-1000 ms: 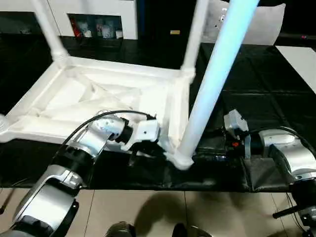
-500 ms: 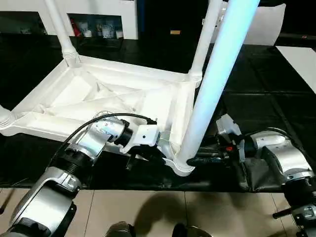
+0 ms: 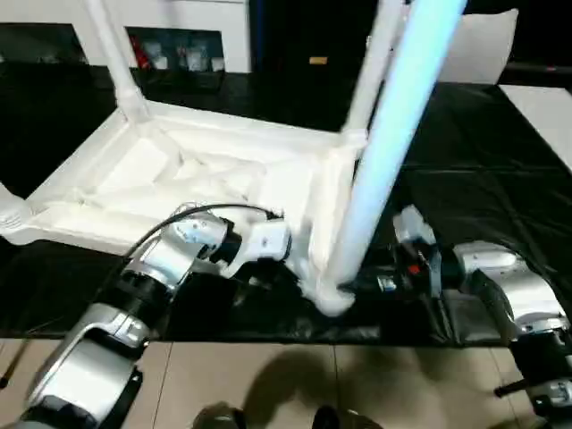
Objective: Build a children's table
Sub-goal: Rotate leg to tighten
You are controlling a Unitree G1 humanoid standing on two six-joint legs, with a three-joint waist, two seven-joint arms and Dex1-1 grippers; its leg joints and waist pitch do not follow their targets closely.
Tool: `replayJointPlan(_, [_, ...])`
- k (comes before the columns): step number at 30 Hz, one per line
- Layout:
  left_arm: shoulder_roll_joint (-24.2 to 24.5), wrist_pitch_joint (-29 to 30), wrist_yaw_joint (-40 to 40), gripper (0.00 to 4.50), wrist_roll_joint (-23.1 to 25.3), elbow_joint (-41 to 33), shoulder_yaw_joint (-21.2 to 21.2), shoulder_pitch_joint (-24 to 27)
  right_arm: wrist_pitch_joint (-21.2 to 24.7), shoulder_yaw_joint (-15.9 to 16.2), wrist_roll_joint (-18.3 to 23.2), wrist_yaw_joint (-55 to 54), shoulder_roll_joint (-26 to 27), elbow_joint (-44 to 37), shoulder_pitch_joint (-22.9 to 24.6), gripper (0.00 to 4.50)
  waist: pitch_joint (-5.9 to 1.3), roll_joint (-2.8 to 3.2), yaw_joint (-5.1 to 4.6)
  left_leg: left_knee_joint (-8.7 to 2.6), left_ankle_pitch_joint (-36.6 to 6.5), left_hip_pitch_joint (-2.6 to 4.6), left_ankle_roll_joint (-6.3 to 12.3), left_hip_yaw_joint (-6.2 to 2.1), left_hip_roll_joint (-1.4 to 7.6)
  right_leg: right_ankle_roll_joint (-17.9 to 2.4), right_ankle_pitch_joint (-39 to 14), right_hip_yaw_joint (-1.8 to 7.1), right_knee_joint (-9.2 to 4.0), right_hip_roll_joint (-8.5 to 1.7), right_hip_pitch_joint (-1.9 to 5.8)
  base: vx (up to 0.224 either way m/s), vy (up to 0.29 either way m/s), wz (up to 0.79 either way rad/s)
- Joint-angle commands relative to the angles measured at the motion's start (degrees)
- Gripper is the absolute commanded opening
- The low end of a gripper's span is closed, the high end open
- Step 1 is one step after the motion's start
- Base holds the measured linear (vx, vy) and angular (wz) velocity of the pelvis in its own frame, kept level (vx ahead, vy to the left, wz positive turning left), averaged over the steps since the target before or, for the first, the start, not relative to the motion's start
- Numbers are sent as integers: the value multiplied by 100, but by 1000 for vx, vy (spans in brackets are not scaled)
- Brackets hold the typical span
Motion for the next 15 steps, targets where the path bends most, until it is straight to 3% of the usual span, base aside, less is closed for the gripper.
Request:
replayJointPlan(1, [-524,345,648,0,-182,23,52,-80,370,-76,41,-892,394,-49,-132,190,-303,-56,-82,-401,-1446,99,73,-310,428,-19,-3868,366,-760,-622,285,0,0,0])
replayJointPlan(3, [-898,863,1401,0,-238,270,306,-293,408,-284,-144,-1904,847,99,-333,190,-325,-13,-255,-428,-1588,55,8,-387,482,174,-3767,269,-794,-606,337,0,0,0])
replayJointPlan(4, [-898,863,1401,0,-238,270,306,-293,408,-284,-144,-1904,847,99,-333,190,-325,-13,-255,-428,-1588,55,8,-387,482,174,-3767,269,-794,-606,337,0,0,0])
replayJointPlan(5, [-1049,1088,1791,0,-177,459,387,-438,475,-344,-286,-2446,1074,186,-456,190,-332,19,-377,-460,-1704,-27,37,-453,539,184,-3473,242,-762,-622,410,0,0,0])
replayJointPlan(6, [-1159,1207,2123,0,-104,625,447,-557,576,-402,-411,-2945,1271,261,-562,190,-351,23,-459,-465,-1694,-17,48,-454,535,93,-3245,269,-747,-625,373,0,0,0])
replayJointPlan(7, [-1219,1230,2309,0,-69,730,481,-627,641,-441,-481,-3243,1384,315,-624,190,-369,25,-482,-459,-1624,-16,52,-455,523,3,-3103,285,-733,-641,367,0,0,0])
replayJointPlan(8, [-1294,1266,2543,0,-28,835,540,-706,777,-542,-512,-3628,1550,380,-698,190,-380,-6,-529,-443,-1475,-38,126,-424,483,-132,-2882,320,-712,-651,369,0,0,0])
replayJointPlan(11, [-1484,1337,3139,0,59,1076,707,-912,958,-779,-524,-4377,1944,470,-829,190,-407,-4,-524,-414,-986,-56,351,-348,431,-410,-2393,398,-637,-624,344,0,0,0])
replayJointPlan(12, [-1486,1338,3145,0,60,1079,709,-914,959,-781,-524,-4384,1948,470,-830,225,-424,-1,-493,-412,-767,-44,470,-327,445,-534,-2084,423,-590,-607,322,0,0,0])
replayJointPlan(15, [-1534,1240,3365,0,174,1126,691,-983,419,-711,-586,-4336,2065,483,-799,265,-462,12,-422,-396,-370,-71,757,-304,488,-853,-1249,459,-446,-607,334,33,-18,2])
